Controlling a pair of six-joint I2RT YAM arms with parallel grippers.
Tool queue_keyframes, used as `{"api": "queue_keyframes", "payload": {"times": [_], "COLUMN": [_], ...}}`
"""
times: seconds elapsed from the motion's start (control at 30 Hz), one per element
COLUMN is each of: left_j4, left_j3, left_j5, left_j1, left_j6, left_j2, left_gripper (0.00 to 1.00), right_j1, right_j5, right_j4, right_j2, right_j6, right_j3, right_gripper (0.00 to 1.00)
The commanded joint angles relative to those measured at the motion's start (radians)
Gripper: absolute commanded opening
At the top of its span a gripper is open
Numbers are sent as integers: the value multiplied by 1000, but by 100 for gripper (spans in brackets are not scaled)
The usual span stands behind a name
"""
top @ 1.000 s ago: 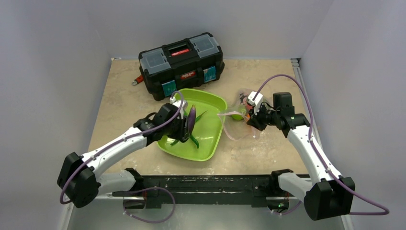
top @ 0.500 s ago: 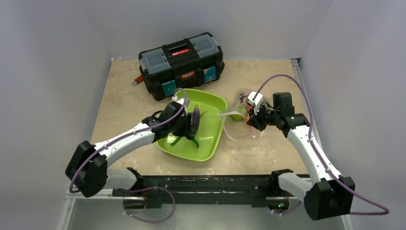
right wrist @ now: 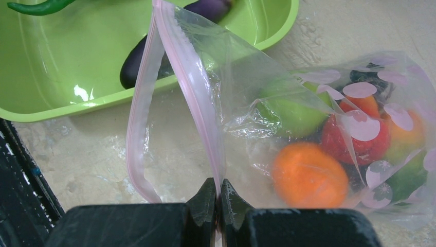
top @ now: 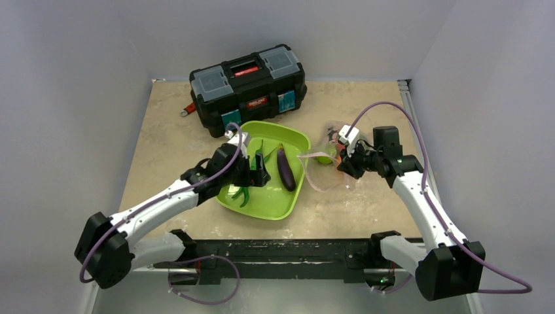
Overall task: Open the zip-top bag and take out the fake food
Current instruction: Place the fake vegetable in the bin.
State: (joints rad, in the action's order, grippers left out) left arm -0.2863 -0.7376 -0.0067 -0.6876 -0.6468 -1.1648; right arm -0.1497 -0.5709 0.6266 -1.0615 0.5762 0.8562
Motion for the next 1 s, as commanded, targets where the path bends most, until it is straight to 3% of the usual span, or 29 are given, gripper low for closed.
{"api": "queue_keyframes", "payload": {"times": [0.0, 0.57, 0.97], "left_j4": [48, 151, 422], "left_j3": [60, 179, 204], "left_j5": [-106, 102, 68], "left_j1": [5, -10, -251], "left_j6": [-5, -12, -7], "left_j2": [113, 362, 322], "left_gripper": [100, 100, 98], "right_j1": [5, 5, 5], "right_j5": [-22, -62, -166], "right_j4": [-20, 13, 54], "right_j2": [-6, -8, -4], "right_j6": [14, 39, 68], "right_j3": [-8, 1, 19], "right_gripper": [0, 0, 0]}}
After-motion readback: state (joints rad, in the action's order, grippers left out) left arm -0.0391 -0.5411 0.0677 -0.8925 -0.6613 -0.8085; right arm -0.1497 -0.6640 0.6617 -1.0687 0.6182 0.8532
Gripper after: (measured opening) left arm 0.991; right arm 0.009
